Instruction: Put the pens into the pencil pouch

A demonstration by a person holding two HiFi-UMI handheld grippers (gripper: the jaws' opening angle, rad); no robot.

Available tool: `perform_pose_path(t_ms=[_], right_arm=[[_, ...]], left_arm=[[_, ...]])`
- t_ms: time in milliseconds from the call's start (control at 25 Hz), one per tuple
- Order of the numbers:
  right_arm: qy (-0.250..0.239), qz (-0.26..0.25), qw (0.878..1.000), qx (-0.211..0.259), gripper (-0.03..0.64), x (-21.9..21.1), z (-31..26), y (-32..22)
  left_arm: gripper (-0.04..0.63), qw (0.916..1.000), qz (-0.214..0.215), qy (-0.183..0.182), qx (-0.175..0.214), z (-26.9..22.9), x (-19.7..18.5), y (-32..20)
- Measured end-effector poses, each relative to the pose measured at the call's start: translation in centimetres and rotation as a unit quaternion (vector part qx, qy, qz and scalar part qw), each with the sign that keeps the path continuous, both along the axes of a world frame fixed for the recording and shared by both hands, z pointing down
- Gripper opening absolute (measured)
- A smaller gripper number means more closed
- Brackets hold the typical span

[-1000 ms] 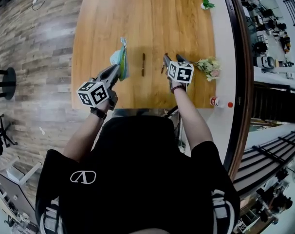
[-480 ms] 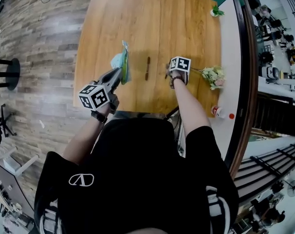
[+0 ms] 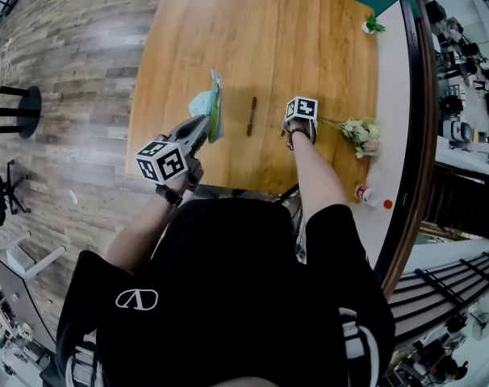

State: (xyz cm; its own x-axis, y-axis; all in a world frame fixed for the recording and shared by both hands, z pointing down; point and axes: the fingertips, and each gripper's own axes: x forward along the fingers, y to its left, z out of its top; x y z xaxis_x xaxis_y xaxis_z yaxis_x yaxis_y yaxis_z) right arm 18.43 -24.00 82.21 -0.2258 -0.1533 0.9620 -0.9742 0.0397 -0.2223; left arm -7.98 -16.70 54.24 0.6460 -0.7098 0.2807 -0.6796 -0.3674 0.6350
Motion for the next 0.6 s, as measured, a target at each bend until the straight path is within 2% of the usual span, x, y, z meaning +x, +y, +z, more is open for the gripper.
perform_pose_path(t_ms=[200, 320, 480, 600], right_arm=[[-0.007, -0.009, 1.0, 0.006, 0.041, 0.0, 0.1, -0.1], [-0.017, -0.013, 0.999, 0.03, 0.039, 0.1, -0.8, -0.6], [-0.034, -0.023, 0.994, 0.1, 0.038, 0.1, -4.7, -2.4], [-0.041, -0.036, 0.982, 0.179, 0.037, 0.1, -9.8, -3.9]], left_arm=[[0.017, 1.0, 0.0, -0.001, 0.0, -0.1, 0.1, 0.0], [0.017, 1.0, 0.004, -0.001, 0.001, -0.1, 0.2, 0.1], [0.017, 0.9999, 0.011, 0.004, 0.003, -0.2, 0.6, -0.1], [0.016, 0.9998, 0.019, 0.008, 0.003, -0.2, 1.1, -0.2]])
